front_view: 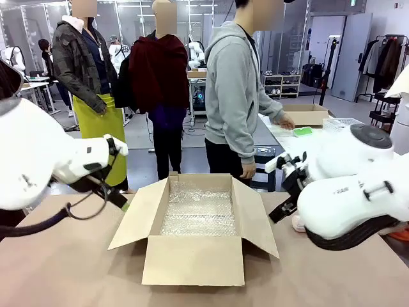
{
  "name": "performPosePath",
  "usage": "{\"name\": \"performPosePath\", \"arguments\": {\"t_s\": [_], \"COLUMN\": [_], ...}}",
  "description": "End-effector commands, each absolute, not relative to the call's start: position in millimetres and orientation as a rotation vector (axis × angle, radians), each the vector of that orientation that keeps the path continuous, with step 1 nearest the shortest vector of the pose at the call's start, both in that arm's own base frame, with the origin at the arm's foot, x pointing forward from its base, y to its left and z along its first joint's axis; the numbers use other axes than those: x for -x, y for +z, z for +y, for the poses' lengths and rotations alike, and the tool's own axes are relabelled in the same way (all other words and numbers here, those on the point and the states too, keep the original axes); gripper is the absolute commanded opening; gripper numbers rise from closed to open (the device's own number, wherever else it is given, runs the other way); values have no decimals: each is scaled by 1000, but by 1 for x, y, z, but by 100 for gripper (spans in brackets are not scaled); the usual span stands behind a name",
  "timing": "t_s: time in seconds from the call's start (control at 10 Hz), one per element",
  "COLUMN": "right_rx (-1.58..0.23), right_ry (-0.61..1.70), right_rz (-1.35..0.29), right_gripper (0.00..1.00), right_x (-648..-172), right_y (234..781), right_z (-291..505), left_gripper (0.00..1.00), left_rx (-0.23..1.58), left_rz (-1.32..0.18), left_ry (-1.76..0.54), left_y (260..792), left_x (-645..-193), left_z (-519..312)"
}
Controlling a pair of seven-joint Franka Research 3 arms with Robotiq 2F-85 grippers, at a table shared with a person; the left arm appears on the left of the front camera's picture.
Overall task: Pack the glasses set securely to prepare it for shipping.
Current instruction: Place the Glasses case inside the Package Box.
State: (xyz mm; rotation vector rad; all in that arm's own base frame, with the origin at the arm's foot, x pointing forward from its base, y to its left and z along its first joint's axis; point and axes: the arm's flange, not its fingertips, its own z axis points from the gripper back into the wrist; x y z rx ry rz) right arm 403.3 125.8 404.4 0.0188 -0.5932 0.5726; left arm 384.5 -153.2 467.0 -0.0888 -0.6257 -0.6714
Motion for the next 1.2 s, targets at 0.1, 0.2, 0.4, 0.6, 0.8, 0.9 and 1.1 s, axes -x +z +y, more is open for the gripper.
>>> {"name": "performPosePath", "arguments": {"t_s": [0.1, 0.2, 0.4, 0.6, 0.8, 0.9, 1.1], "right_rx": [31, 0, -39, 7, -12, -12, -12], "right_ry": [492, 485, 491, 436, 441, 441, 441], "right_rz": [-557, -527, -482, -490, -490, -490, -490], "right_gripper": [100, 100, 100, 100, 100, 100, 100], "right_x": [-407, -408, -414, -414, -413, -413, -413], "right_y": [437, 442, 442, 445, 442, 442, 442], "right_z": [66, 47, 23, 12, 14, 14, 14], "left_gripper": [100, 100, 100, 100, 100, 100, 100], "left_rx": [219, 261, 262, 293, 257, 257, 257], "left_rz": [-683, -723, -737, -749, -765, -765, -765], "left_ry": [-722, -741, -743, -749, -728, -728, -728], "left_y": [530, 543, 555, 561, 576, 576, 576], "left_x": [-353, -339, -317, -311, -323, -323, -323], "left_z": [-132, -129, -128, -129, -133, -133, -133]}}
